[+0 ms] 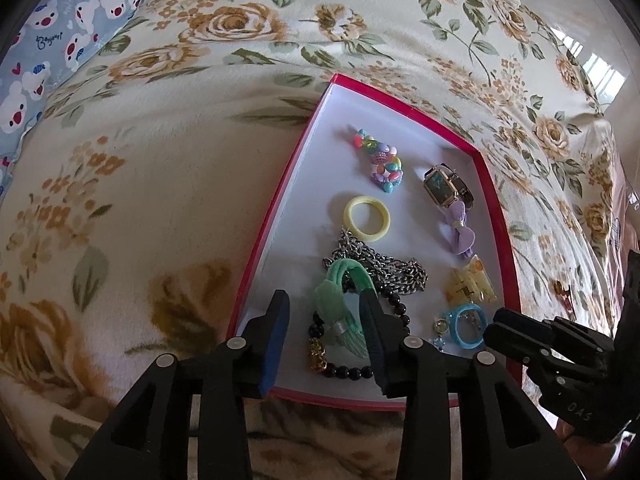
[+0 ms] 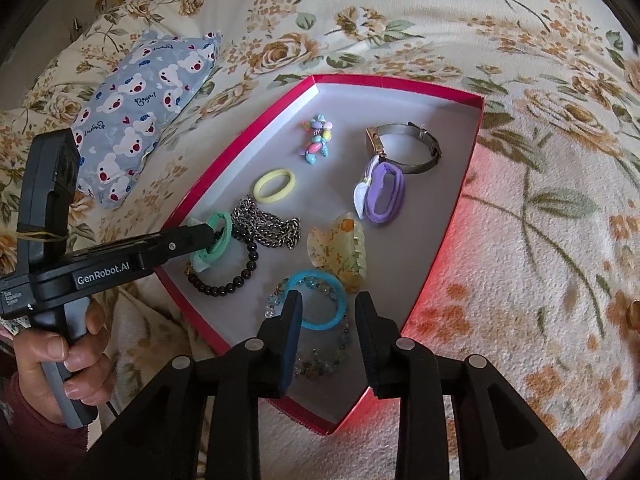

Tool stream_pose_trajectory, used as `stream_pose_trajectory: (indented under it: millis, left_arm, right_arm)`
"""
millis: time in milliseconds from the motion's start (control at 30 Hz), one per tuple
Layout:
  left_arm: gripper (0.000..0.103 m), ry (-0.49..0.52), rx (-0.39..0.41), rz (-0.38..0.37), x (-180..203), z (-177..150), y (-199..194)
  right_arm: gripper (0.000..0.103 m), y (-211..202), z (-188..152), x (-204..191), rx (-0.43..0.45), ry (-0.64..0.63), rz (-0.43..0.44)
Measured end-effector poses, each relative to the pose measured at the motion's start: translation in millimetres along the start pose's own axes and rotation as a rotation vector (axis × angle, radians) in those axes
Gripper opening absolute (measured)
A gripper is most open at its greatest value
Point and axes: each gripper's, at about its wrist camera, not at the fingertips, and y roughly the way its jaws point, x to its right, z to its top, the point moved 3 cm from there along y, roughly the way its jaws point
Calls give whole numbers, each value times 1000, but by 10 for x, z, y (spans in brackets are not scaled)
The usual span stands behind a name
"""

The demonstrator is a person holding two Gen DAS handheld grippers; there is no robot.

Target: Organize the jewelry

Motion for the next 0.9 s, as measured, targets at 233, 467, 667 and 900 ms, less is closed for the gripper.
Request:
stream_pose_trajectory:
  millis: [233, 467, 667, 900]
  left_arm:
    - [54, -11, 8, -12, 16, -15, -74]
    - [77, -16, 30, -18, 46, -59, -209]
    - [79, -20, 48, -24, 78, -106, -364]
    - [91, -64, 49, -16, 36, -163, -504]
  right_arm:
    - [39, -135, -1, 38, 31, 15, 7]
    - [51, -279, -15, 88, 88, 20, 0]
    - [72, -423, -1, 168, 147, 48, 12]
    - [81, -496, -17, 135, 175, 48, 38]
